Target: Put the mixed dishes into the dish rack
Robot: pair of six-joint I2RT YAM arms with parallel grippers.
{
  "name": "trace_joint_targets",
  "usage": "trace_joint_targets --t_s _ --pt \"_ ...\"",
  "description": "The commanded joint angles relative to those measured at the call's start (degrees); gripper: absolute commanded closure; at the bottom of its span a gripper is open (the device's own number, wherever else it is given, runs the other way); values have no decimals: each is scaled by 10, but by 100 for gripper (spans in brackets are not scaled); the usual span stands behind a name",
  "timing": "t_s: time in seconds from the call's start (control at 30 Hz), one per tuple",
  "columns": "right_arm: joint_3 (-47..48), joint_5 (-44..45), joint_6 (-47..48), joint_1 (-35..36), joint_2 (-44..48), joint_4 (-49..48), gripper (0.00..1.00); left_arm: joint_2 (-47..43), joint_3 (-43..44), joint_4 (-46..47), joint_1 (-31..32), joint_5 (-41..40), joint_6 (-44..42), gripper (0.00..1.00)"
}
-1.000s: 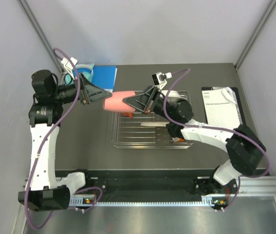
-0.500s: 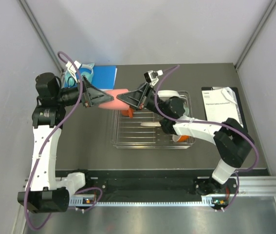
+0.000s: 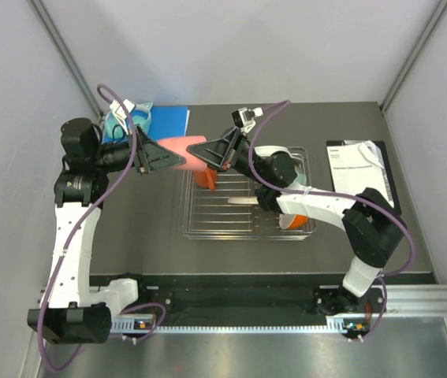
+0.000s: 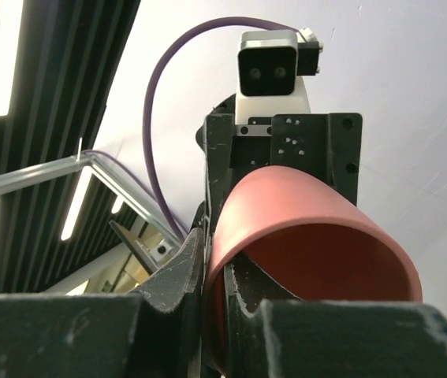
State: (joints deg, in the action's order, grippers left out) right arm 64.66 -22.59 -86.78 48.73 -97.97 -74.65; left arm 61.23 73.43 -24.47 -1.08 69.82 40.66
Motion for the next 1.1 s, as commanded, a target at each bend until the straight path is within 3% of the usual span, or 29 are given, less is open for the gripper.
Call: trace_joint_targets --t_s 0.0,0.13,0.17,0.23,0.33,0.47,0.57,0.63,0.67,0.73,0.8,0.87,0.9,0.93,1.0,1.07 --pt "14 -1 0 5 -7 -98 100 -17 5 20 6 9 -7 59" --pt "5 -24 0 12 -9 -81 100 -15 13 9 6 3 -26 75" --pt "1 -25 1 13 -6 -80 100 -13 15 1 6 4 -30 87" --pt "-18 -34 3 9 3 -73 96 -11 22 -8 6 4 -44 99" --pt "-57 -51 20 0 33 -38 92 -9 46 -44 6 8 -82 100" --pt "-125 -74 33 -23 79 -23 77 -5 78 -80 4 9 -118 100" --pt "-182 -97 38 -45 124 -2 62 6 117 -151 0 -1 -181 100" --pt "-217 -117 52 -60 172 34 45 23 152 -221 -5 -11 -240 100" --pt "-227 -124 69 -65 187 77 36 27 166 -245 -5 -34 -263 100" --pt "-253 -145 95 -80 241 112 32 45 204 -338 -6 -73 -355 100" --pt "-262 -156 123 -89 310 190 20 61 221 -393 -4 -157 -419 100" --pt "-245 -156 214 -92 367 287 18 65 212 -431 -3 -208 -486 100" --pt "-232 -146 257 -92 425 417 16 64 202 -438 -1 -242 -500 100" --pt "-201 -108 330 -92 454 472 14 60 169 -438 2 -260 -523 100" --pt "-170 -75 380 -92 526 589 6 46 132 -421 9 -302 -537 100" --pt "-125 -23 432 -92 564 646 2 40 87 -396 49 -321 -534 100"
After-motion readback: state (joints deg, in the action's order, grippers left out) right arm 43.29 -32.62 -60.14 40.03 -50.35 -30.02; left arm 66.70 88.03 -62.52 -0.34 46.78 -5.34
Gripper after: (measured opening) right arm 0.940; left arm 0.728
